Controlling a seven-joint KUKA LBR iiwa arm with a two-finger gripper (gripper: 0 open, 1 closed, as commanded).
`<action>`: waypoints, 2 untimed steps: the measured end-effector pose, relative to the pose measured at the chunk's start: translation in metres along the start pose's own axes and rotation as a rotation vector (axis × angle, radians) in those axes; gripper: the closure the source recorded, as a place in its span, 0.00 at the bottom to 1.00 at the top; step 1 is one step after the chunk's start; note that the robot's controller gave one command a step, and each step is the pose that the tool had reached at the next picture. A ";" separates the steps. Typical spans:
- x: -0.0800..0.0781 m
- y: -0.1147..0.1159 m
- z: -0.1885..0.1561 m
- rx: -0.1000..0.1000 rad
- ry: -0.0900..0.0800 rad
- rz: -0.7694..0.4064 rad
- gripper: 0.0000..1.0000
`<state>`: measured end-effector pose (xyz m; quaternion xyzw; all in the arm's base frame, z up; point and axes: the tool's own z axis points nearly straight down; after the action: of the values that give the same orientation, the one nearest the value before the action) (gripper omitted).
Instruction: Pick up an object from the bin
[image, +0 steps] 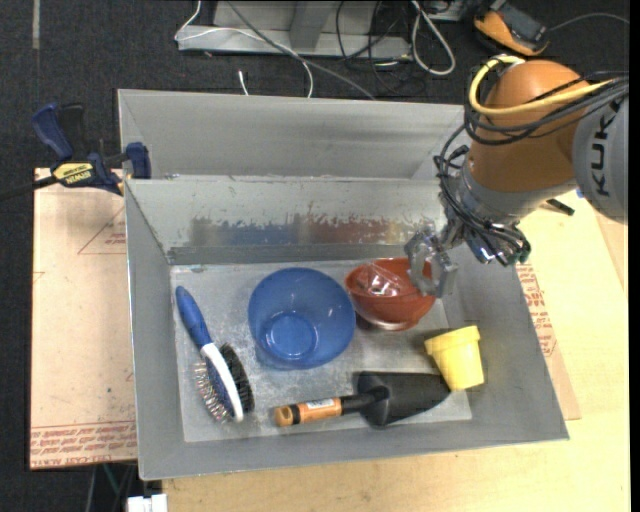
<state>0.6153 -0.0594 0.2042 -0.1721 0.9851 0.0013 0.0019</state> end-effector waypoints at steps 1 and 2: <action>0.007 -0.010 0.017 0.001 -0.003 0.052 1.00; -0.004 -0.004 0.035 0.005 -0.008 0.051 1.00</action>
Offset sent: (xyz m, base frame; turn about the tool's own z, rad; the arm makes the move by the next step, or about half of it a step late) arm 0.0130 0.0161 -0.0758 0.0472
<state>0.6209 -0.0621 0.1691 -0.1467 0.9892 -0.0004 0.0061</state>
